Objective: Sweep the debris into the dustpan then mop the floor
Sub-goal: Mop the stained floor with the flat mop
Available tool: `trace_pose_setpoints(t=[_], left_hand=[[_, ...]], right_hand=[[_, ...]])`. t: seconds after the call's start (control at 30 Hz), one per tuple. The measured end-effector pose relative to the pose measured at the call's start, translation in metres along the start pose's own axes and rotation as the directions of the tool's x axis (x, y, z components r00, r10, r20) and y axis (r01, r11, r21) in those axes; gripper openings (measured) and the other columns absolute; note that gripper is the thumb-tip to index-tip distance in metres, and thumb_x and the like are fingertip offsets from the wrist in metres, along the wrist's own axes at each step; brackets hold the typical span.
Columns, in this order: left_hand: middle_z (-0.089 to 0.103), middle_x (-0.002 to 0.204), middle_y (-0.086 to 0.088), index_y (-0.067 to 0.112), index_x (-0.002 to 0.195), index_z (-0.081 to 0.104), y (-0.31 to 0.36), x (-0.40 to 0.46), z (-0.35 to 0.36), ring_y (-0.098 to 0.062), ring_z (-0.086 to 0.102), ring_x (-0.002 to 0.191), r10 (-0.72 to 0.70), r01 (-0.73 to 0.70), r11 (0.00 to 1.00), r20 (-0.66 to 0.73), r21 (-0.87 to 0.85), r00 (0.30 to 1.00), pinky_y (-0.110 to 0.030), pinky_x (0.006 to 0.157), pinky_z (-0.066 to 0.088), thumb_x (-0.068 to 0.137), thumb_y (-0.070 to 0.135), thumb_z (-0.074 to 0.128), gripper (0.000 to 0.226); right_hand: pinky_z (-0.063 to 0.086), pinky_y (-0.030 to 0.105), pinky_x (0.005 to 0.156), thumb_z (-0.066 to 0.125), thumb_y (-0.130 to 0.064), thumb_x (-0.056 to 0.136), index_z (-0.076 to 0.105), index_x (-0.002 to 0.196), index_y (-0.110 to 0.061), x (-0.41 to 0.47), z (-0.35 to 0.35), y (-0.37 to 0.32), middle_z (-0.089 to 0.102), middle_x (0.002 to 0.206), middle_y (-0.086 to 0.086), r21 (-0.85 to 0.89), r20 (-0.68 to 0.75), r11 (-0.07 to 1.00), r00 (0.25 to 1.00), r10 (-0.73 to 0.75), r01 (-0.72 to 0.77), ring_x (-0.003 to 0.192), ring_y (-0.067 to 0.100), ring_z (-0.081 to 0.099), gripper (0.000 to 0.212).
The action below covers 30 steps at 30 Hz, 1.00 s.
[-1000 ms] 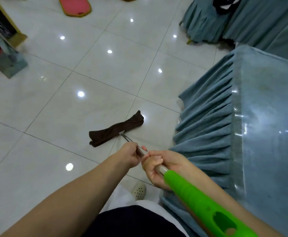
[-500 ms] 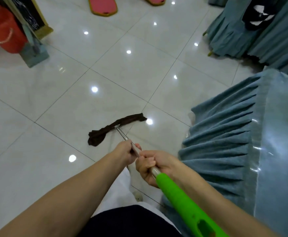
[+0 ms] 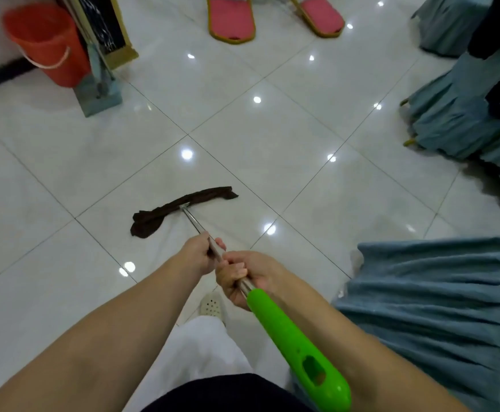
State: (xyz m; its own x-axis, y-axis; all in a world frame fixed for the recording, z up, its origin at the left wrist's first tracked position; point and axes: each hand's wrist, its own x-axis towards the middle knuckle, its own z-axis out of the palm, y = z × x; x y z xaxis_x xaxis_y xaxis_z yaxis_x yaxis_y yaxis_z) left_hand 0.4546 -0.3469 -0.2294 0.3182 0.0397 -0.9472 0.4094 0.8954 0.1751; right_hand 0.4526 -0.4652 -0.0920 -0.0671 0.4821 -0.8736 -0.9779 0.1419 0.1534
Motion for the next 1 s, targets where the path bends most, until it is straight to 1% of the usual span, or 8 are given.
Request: trace_pose_setpoints(t=[0.17, 0.3, 0.4, 0.5, 0.63, 0.73, 0.83, 1.0], left_hand=[[0.047, 0.072, -0.006, 0.003, 0.08, 0.047, 0.057, 0.004, 0.017, -0.014, 0.045, 0.061, 0.011, -0.012, 1.0, 0.032, 0.013, 0.999, -0.025, 0.054, 0.04, 0.097, 0.01, 0.028, 0.026], [0.05, 0.072, -0.007, 0.002, 0.087, 0.049, 0.085, 0.004, 0.025, -0.012, 0.048, 0.062, 0.048, -0.048, 0.995, 0.008, -0.084, 0.999, -0.016, 0.037, 0.046, 0.102, 0.017, 0.031, 0.027], [0.051, 0.073, -0.01, 0.001, 0.088, 0.047, 0.099, 0.008, 0.033, -0.013, 0.05, 0.063, 0.089, -0.091, 0.99, -0.024, -0.104, 0.996, -0.019, 0.033, 0.047, 0.1, 0.012, 0.033, 0.021], [0.051, 0.072, -0.008, 0.0, 0.08, 0.046, 0.105, 0.016, 0.047, -0.013, 0.049, 0.061, 0.077, -0.081, 0.993, -0.051, -0.081, 0.996, -0.019, 0.039, 0.047, 0.099, 0.011, 0.033, 0.026], [0.052, 0.074, -0.008, 0.001, 0.081, 0.045, 0.091, 0.024, 0.072, -0.014, 0.05, 0.061, 0.094, -0.101, 0.992, -0.089, -0.077, 0.992, -0.016, 0.035, 0.043, 0.101, 0.015, 0.033, 0.027], [0.053, 0.077, -0.01, 0.003, 0.089, 0.046, 0.069, 0.026, 0.099, -0.016, 0.05, 0.064, 0.09, -0.098, 0.991, -0.087, -0.089, 0.992, -0.02, 0.034, 0.046, 0.102, 0.016, 0.033, 0.023], [0.052, 0.078, -0.009, 0.005, 0.097, 0.046, 0.039, 0.028, 0.131, -0.016, 0.05, 0.065, 0.045, -0.051, 0.994, -0.065, -0.093, 0.997, -0.02, 0.036, 0.048, 0.099, 0.008, 0.032, 0.014], [0.05, 0.081, -0.011, 0.004, 0.104, 0.043, -0.022, 0.033, 0.189, -0.018, 0.052, 0.063, 0.046, -0.05, 0.984, -0.024, -0.173, 0.999, -0.021, 0.036, 0.049, 0.097, 0.0, 0.03, 0.015]], right_hand=[[0.025, 0.009, 0.024, 0.037, -0.004, 0.099, 0.052, 0.088, -0.031, 0.026, 0.052, -0.045, 0.033, 0.065, -0.002, -0.014, 0.0, 0.999, 0.999, -0.034, 0.034, 0.021, 0.007, 0.029, 0.033], [0.024, 0.01, 0.023, 0.035, -0.004, 0.1, 0.053, 0.079, -0.03, 0.045, 0.079, -0.064, 0.047, 0.047, 0.004, -0.058, -0.006, 0.998, 0.999, -0.033, 0.033, 0.02, 0.006, 0.028, 0.038], [0.024, 0.01, 0.023, 0.038, -0.005, 0.1, 0.052, 0.076, -0.03, 0.053, 0.091, -0.08, 0.042, 0.062, 0.001, -0.078, -0.019, 0.997, 1.0, -0.017, 0.016, 0.02, 0.006, 0.029, 0.037], [0.023, 0.009, 0.024, 0.037, -0.004, 0.1, 0.051, 0.077, -0.031, 0.054, 0.091, -0.098, 0.042, 0.067, -0.001, -0.115, -0.026, 0.993, 1.0, -0.016, 0.013, 0.02, 0.006, 0.029, 0.038], [0.026, 0.011, 0.023, 0.039, -0.007, 0.101, 0.054, 0.08, -0.029, 0.039, 0.073, -0.121, 0.043, 0.067, 0.001, -0.116, -0.026, 0.993, 1.0, 0.008, -0.011, 0.02, 0.007, 0.029, 0.034], [0.026, 0.013, 0.022, 0.039, -0.009, 0.101, 0.055, 0.087, -0.029, 0.019, 0.05, -0.144, 0.043, 0.059, 0.003, -0.133, -0.025, 0.991, 1.0, 0.011, -0.015, 0.02, 0.008, 0.03, 0.029], [0.027, 0.012, 0.023, 0.042, -0.012, 0.101, 0.057, 0.097, -0.03, -0.009, 0.019, -0.172, 0.042, 0.052, 0.004, -0.174, -0.055, 0.984, 0.998, 0.029, -0.038, 0.022, 0.007, 0.03, 0.023], [0.027, 0.012, 0.024, 0.043, -0.011, 0.1, 0.058, 0.099, -0.031, -0.059, -0.04, -0.214, 0.041, 0.054, 0.005, -0.215, -0.114, 0.972, 0.991, 0.076, -0.099, 0.024, 0.007, 0.03, 0.025]])
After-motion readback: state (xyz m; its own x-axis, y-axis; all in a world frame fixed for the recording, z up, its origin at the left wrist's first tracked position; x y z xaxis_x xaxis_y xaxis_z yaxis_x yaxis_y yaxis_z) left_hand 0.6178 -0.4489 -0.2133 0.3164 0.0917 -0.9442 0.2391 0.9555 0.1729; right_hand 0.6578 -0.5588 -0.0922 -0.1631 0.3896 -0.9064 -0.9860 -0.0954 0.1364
